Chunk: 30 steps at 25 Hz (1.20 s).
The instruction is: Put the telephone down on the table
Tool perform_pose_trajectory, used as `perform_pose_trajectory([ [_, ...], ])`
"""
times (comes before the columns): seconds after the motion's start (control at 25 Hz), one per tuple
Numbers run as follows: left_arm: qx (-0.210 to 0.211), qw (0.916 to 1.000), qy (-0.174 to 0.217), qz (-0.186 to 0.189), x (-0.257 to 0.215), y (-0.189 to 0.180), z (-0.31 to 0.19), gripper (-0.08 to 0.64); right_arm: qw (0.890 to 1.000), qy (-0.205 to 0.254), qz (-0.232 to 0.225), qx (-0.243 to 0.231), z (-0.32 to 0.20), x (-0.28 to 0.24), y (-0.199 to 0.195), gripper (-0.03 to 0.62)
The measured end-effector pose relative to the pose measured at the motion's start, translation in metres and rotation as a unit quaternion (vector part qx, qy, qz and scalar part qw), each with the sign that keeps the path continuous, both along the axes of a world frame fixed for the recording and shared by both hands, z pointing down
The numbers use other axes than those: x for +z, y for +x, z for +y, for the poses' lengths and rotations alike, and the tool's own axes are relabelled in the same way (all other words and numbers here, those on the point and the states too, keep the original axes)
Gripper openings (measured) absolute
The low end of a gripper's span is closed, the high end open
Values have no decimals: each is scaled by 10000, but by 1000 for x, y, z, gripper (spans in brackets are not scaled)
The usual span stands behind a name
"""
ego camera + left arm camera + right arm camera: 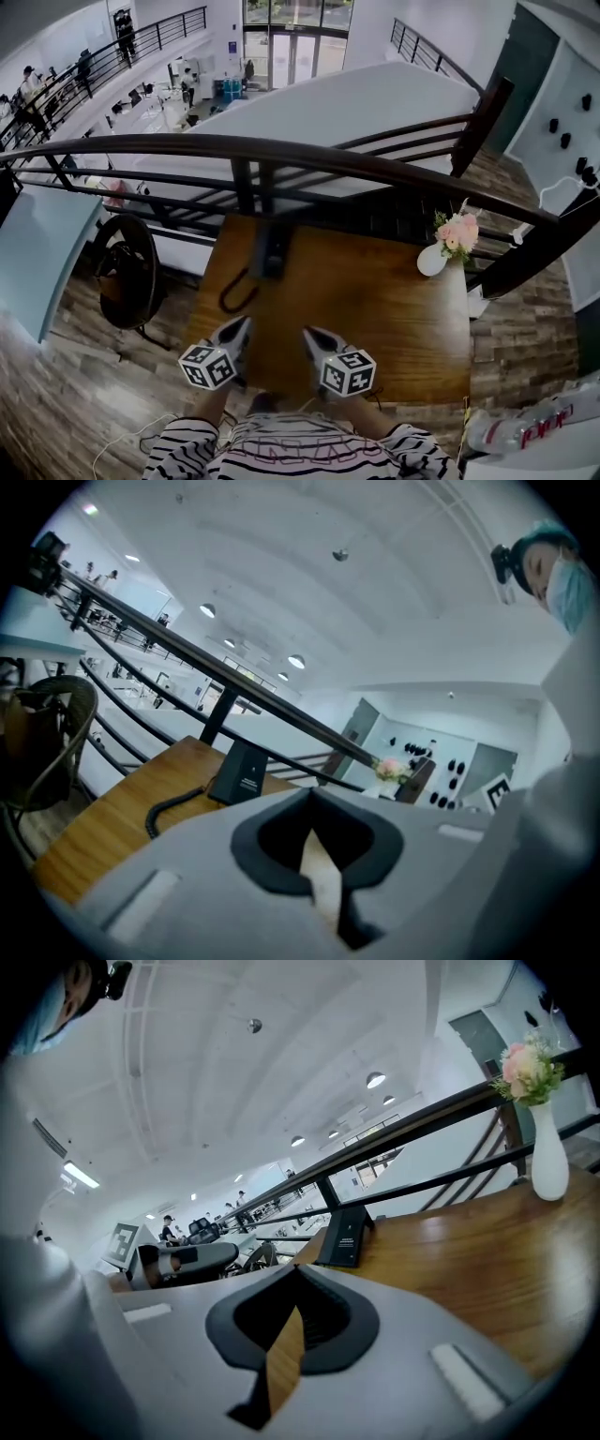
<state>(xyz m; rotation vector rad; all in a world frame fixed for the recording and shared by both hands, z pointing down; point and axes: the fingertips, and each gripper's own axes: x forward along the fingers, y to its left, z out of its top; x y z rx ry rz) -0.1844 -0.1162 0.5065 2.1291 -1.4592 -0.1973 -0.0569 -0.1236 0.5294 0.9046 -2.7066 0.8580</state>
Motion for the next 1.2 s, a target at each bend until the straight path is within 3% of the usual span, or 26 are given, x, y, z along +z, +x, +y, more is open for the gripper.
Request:
perform_pose_trajectory([
  [0.44,-356,9994,44,-20,0,41,66,2,9997,58,57,-212,59,-3,40,-1],
  [0.8,-240,9996,-89,-67,16,89,107,2,9998,2,79,-201,93,9,75,-1],
  [1.2,-204,9996,-115,-151,14,113,125,2,9997,-20,132,-185,109,11,96,-2],
])
